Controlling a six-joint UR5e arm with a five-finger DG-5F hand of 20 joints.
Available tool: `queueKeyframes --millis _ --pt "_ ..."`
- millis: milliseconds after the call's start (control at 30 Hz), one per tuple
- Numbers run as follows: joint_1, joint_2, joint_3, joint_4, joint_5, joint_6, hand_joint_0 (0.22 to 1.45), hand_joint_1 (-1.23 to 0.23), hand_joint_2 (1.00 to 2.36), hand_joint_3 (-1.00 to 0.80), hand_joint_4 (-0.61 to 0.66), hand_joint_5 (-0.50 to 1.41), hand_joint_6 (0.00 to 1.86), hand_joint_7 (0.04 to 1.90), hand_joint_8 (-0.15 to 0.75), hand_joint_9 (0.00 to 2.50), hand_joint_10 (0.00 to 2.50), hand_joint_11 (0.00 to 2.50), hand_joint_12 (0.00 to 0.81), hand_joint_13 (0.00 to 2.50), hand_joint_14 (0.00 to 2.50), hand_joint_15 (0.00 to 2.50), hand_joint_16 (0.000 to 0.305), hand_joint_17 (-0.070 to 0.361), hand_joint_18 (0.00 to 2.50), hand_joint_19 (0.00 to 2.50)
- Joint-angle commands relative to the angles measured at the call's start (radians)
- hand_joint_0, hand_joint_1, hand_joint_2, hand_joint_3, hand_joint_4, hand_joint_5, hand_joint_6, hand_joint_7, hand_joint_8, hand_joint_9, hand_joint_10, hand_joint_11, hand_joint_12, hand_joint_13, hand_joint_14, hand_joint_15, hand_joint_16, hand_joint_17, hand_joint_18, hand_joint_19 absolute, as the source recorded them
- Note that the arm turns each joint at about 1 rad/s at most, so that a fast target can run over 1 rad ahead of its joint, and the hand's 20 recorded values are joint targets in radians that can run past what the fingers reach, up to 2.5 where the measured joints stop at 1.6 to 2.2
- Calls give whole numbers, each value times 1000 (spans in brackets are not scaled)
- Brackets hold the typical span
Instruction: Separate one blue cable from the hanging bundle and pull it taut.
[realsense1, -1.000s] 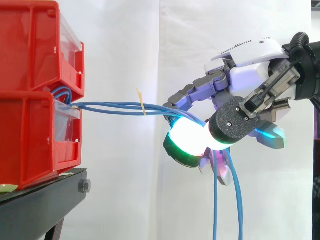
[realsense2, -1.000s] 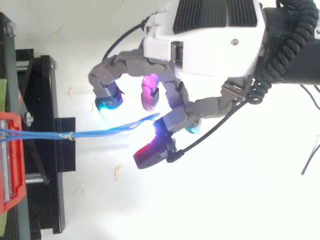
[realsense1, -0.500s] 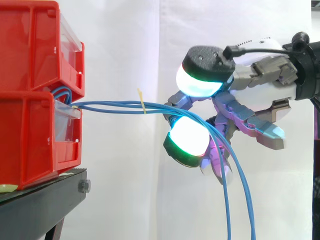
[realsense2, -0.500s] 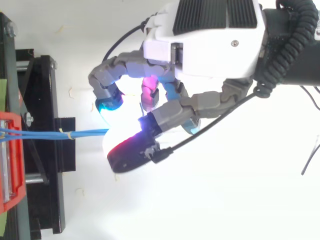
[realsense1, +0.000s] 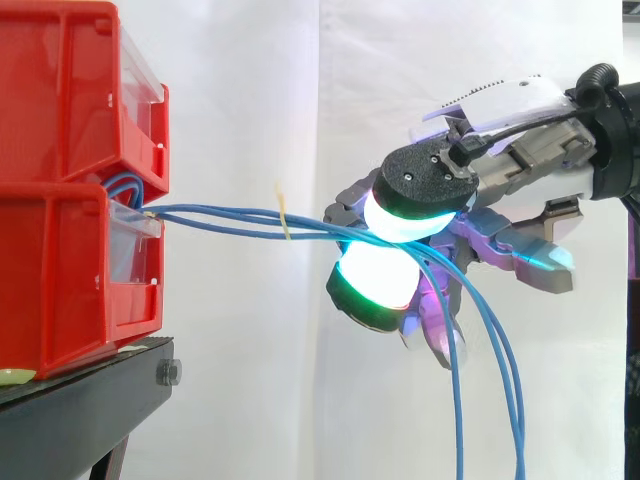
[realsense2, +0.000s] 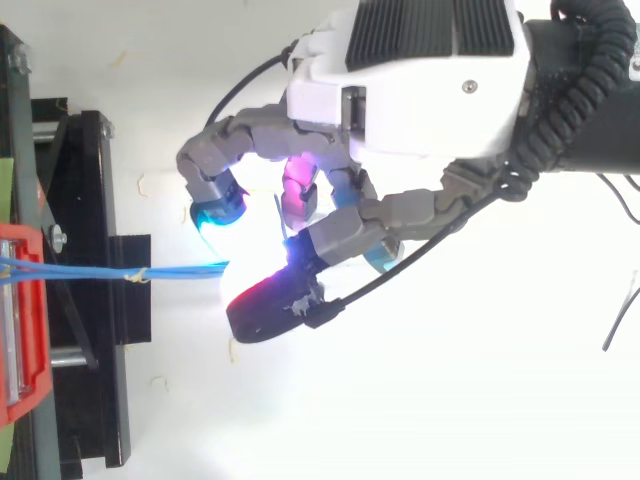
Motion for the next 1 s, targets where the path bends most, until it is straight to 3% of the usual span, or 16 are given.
queueKeyframes --millis 0,133,200,433,633,967 --pt "4 0 1 -2 -2 123 748 -715 1019 -233 23 145 503 1342 81 1909 14 321 219 1175 16 395 42 94 651 548" --pt "8 1 1 -2 -2 229 746 -717 1019 -220 23 145 503 1349 87 1905 14 325 218 1174 16 395 42 94 654 542" --pt "11 0 1 -3 -13 317 746 -717 1019 -224 17 145 503 1348 87 1904 14 327 217 1176 15 397 42 94 654 547" --pt "20 0 1 -3 -22 438 745 -716 1020 -216 18 145 503 1346 86 1906 14 327 214 1175 15 400 42 94 653 548" --pt "20 0 1 -5 -22 439 729 -738 1018 -217 -2 143 503 1343 96 1895 16 321 216 1174 16 396 42 94 664 526" --pt "20 0 1 -8 -23 441 718 -894 1013 -292 1 142 502 1338 107 1887 14 326 216 1171 15 390 42 94 674 517"
